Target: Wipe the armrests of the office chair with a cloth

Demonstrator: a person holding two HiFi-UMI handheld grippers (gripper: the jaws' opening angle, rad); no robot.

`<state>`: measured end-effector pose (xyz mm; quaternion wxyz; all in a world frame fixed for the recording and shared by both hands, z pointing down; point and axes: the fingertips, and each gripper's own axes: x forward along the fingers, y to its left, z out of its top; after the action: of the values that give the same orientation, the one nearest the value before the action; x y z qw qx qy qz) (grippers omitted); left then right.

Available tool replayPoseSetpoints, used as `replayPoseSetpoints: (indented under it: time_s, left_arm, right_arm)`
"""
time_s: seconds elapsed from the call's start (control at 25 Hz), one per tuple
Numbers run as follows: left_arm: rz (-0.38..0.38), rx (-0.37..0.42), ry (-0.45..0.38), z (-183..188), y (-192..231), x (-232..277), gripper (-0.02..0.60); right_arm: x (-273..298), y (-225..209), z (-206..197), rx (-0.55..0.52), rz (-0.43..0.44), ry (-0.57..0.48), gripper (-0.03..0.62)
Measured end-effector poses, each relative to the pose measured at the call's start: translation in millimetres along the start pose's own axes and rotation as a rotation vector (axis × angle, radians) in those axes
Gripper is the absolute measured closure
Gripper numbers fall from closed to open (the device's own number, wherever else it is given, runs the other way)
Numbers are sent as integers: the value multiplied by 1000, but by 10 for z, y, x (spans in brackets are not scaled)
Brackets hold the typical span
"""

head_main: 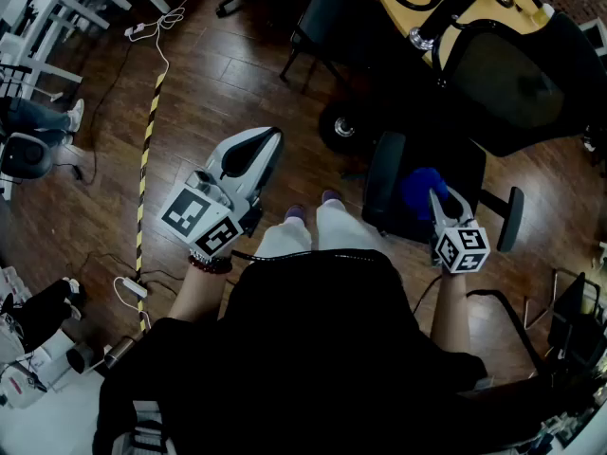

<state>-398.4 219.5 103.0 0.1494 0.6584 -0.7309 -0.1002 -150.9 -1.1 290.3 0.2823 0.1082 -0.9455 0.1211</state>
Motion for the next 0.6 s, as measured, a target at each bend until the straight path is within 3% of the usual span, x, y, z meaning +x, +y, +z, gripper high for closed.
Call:
replayPoseSetpoints:
  time_s: [0.16,0.36,0.48,0.6]
  left_arm:
    - [11,-28,19,-118,-20,185,575]
    - [21,-7,82,-237,46,301,575]
    - [54,-24,116,-425,80,334,575]
    - [68,-71,136,-607,26,390,575]
  right_arm:
    - [420,-312,-356,-47,1,126,520]
    - [885,-616,-624,-5,-25,167,520]
    - [1043,-565,-683,21,53,165,520]
    - [1238,-605,-801,8,88,239,520]
